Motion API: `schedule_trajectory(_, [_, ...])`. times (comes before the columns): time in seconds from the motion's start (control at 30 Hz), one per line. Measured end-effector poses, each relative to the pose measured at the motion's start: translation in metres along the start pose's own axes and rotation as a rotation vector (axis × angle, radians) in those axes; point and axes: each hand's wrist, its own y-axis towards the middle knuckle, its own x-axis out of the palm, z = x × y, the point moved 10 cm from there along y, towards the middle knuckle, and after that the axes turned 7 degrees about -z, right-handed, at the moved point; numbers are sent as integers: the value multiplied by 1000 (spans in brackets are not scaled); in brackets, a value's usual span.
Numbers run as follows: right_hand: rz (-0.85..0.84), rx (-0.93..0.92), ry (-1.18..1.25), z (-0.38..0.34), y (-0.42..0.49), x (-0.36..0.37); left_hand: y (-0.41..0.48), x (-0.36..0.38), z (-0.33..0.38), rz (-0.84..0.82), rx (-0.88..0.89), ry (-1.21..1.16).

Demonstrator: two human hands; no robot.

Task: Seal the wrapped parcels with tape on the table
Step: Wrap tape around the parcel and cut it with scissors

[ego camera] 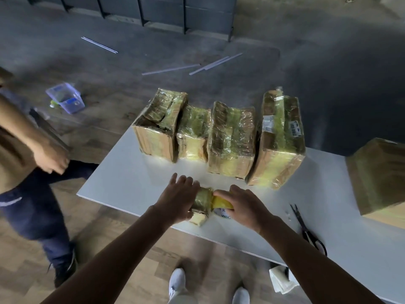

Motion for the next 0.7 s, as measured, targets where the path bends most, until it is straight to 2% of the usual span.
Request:
schedule_trajectory(0.07, [1,14,-13,3,0,-2,7,1,5,-19,23,-1])
schedule_trajectory(0.17, [-13,45,-22,11,-2,0,13,-1,11,37,83,-42])
schedule_trajectory(0.33, [-37,48,208,22,-7,0,12,-7,4,142,145,-192])
schedule_trajectory(0.47, [148,36,503,35,-25,-27,3,-4,10,240,154,-382])
schedule_trajectory(0.6, [243,-31,468,39,-41,-32,2,-10,6,332,113,-526])
schedule_trajectory(0.7, [253,-45,539,39,-44,-29,1,-8,-3,333,102,-549])
